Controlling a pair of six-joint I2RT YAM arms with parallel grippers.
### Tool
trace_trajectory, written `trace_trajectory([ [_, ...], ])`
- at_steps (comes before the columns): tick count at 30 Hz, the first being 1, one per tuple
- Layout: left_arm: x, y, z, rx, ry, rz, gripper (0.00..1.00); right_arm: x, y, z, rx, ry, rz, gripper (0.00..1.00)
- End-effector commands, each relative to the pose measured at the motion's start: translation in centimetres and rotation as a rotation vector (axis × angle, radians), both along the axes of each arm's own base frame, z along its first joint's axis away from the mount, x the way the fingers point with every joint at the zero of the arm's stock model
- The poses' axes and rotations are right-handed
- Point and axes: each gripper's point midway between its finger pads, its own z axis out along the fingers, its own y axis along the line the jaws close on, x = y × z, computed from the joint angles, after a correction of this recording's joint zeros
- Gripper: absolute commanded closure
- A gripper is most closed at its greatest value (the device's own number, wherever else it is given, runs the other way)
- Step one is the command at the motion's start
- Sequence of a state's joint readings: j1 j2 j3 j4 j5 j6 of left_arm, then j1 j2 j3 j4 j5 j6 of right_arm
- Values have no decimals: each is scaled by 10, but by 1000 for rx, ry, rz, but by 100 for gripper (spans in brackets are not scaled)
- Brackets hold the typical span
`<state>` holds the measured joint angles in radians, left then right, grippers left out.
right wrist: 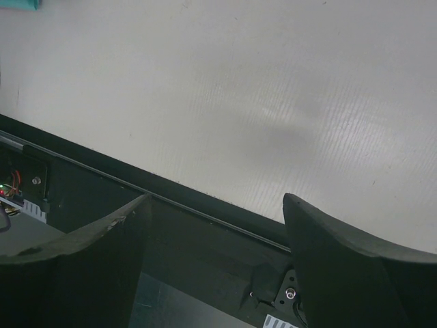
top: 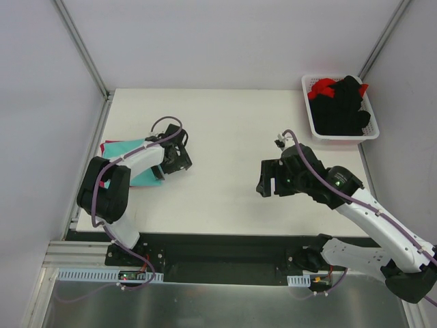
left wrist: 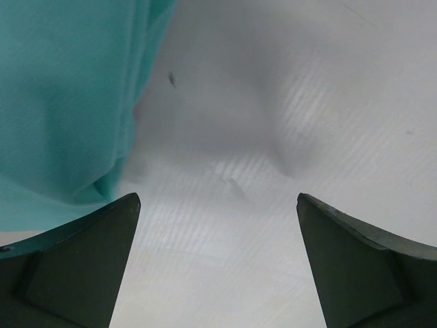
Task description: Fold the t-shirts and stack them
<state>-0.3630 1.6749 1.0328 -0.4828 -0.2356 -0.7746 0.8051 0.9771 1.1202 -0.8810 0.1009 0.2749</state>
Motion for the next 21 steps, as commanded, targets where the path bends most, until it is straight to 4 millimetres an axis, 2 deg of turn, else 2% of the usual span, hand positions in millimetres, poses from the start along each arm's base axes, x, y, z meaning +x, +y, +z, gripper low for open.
trace_trajectory([
  [1,14,-29,22,-75,-69,-10,1,1,-3,13,0,-34,2,20],
  [4,11,-28,36,-76,-97,-13,1,1,0,11,4,-30,6,19],
  [9,-10,2,59,18,-129,-10,1,3,5,7,19,-28,11,20],
  [15,-35,23,63,26,-140,-1,1,5,16,-5,38,-1,27,20],
  [21,-58,46,50,27,-92,37,1,4,27,-18,41,27,49,20],
])
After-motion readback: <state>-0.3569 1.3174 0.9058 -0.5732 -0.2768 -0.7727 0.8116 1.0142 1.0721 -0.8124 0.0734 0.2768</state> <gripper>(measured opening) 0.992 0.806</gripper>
